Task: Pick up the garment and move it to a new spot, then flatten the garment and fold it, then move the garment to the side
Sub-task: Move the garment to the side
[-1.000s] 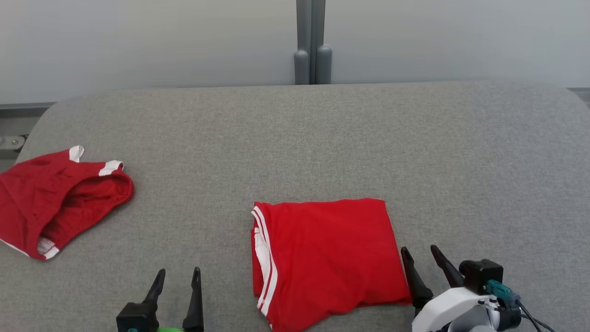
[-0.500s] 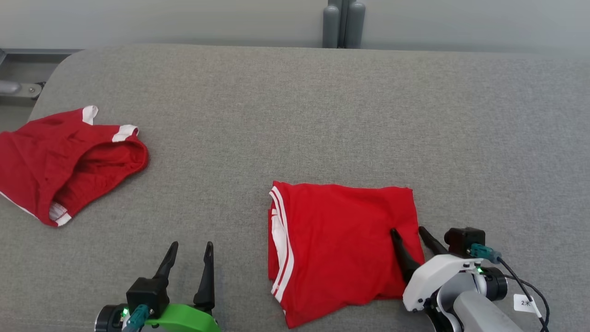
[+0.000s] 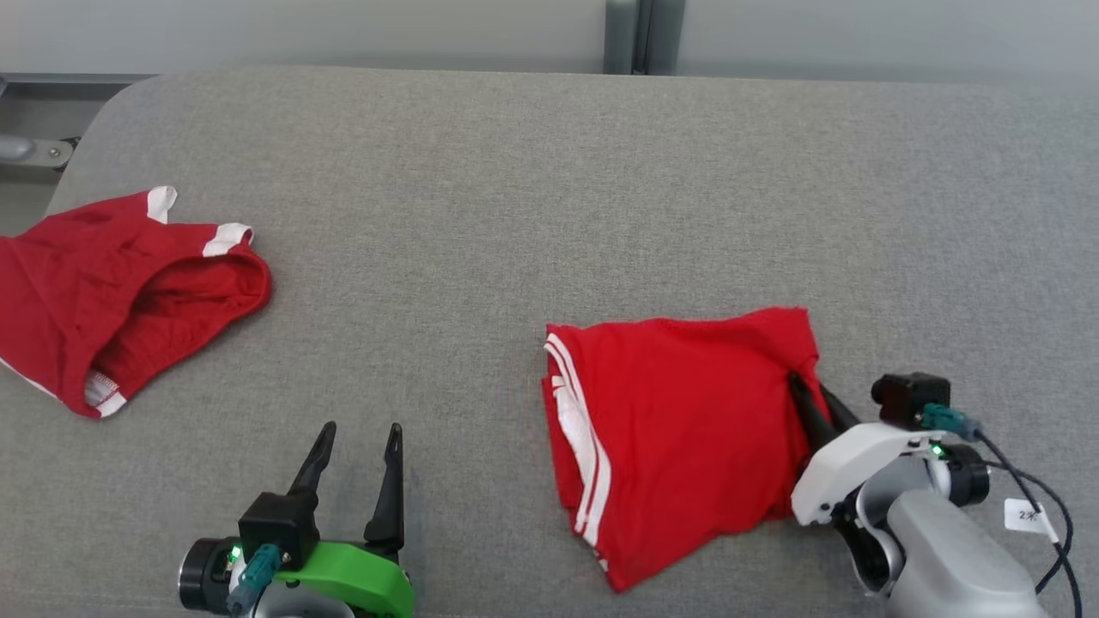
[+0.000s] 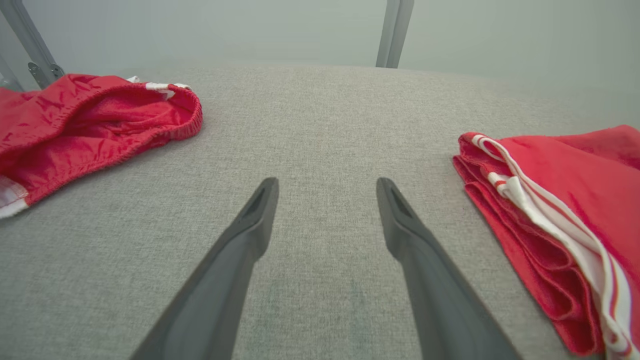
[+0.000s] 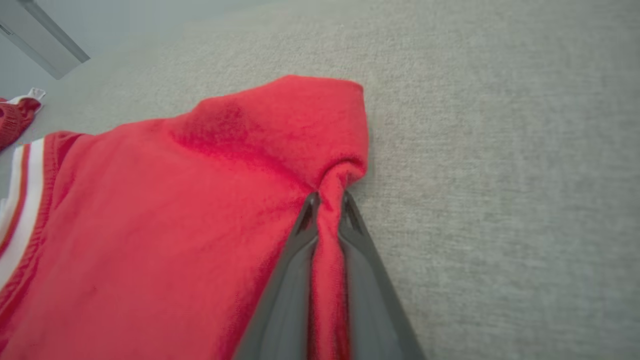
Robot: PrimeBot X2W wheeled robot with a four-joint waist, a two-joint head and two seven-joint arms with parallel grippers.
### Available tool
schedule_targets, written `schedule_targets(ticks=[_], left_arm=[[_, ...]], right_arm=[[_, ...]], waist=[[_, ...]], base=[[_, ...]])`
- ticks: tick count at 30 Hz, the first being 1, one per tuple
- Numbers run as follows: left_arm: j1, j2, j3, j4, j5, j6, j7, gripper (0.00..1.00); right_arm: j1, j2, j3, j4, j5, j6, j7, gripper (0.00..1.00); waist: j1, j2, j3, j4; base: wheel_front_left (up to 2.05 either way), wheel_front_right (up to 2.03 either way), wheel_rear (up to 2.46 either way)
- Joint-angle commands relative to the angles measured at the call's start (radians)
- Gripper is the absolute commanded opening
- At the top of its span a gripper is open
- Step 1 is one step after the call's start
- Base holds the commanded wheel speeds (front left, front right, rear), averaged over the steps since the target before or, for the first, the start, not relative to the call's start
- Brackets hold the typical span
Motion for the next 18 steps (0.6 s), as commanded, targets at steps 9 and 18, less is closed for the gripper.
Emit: schedule_targets(ticks=[9, 18], left_arm=[[-0.084, 0.003, -0.039, -0.025, 0.022, -0.017, 0.0, 1.0], [-0.1, 0.003, -0.063, -0.035, 0.039, -0.022, 0.0, 1.0]], right_arm=[[-0.13, -0.078, -0.124, 0.001, -0.089, -0.003, -0.008, 0.0], [-0.11, -0.056, -0.207, -0.011, -0.134, -0.003, -0.008, 0.0]], waist=[[0.0, -0.0001, 0.056, -0.075], [0.0, -0.0001, 0.054, -0.248]], base=[[0.0, 0.0, 0.0], [0.0, 0.0, 0.0]])
